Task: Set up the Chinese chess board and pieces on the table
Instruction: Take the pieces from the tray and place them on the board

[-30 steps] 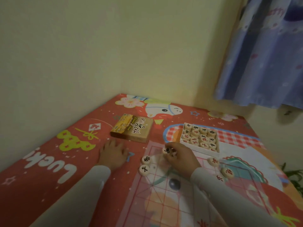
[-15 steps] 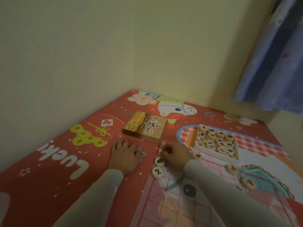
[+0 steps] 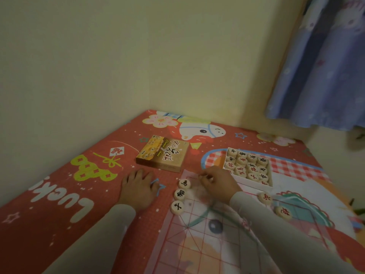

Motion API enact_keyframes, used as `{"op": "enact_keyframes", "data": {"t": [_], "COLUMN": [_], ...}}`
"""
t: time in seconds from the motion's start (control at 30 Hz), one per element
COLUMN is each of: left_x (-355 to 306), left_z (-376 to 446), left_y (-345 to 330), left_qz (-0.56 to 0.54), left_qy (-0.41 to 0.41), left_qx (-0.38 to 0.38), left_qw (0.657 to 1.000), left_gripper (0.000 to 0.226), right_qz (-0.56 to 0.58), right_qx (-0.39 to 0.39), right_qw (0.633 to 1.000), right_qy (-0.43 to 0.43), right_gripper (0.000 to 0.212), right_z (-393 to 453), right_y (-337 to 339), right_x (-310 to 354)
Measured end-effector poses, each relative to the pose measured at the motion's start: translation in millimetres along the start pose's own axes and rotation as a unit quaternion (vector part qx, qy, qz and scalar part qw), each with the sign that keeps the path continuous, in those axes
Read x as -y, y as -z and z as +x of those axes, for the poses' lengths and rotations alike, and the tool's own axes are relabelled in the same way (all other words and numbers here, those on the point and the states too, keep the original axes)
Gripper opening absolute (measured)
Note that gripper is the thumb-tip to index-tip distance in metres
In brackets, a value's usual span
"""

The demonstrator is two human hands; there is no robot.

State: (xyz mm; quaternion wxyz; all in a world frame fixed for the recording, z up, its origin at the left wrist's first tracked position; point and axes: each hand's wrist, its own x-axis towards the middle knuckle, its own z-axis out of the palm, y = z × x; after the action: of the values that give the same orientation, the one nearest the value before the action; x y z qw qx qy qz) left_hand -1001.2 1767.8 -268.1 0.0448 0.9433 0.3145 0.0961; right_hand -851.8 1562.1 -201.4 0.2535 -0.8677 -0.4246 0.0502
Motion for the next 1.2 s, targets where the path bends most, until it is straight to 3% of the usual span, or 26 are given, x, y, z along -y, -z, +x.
{"op": "enact_keyframes", "data": {"t": [0.13, 0.27, 0.43, 0.6, 0.73, 0.9, 1.1, 1.2], "left_x": [-11, -64, -158, -243, -276, -285, -296, -304], "left_z": [12, 31, 59, 74, 84, 99, 129, 137], "left_y": [23, 57, 65, 53, 41, 31, 41, 26], "left_qz": [0.021, -0.058, -0.117, -0.075, -0.071, -0.059, -0.127, -0.150], "left_qy": [-0.022, -0.093, -0.207, -0.291, -0.279, -0.246, -0.207, -0.189], "left_qx": [-0.027, -0.089, 0.025, 0.107, 0.174, 0.220, 0.107, 0.069], "left_qw": [0.999, 0.990, 0.971, 0.948, 0.942, 0.942, 0.964, 0.968], "left_gripper": [0.040, 0.028, 0.032, 0.029, 0.025, 0.026, 0.025, 0.019], "right_qz": [-0.025, -0.037, -0.055, -0.064, -0.082, -0.065, -0.048, -0.065], "right_qx": [-0.061, -0.100, -0.099, -0.072, -0.008, 0.007, -0.095, -0.089], "right_qw": [0.997, 0.987, 0.976, 0.974, 0.972, 0.973, 0.974, 0.975], "right_qy": [-0.045, -0.123, -0.185, -0.205, -0.221, -0.220, -0.199, -0.195], "right_gripper": [0.021, 0.020, 0.024, 0.031, 0.022, 0.020, 0.030, 0.034], "right_z": [-9, -15, -7, 23, 42, 47, 55, 60], "right_y": [39, 66, 80, 88, 81, 82, 109, 106], "right_x": [-45, -89, -124, -141, -141, -154, -182, -193]}}
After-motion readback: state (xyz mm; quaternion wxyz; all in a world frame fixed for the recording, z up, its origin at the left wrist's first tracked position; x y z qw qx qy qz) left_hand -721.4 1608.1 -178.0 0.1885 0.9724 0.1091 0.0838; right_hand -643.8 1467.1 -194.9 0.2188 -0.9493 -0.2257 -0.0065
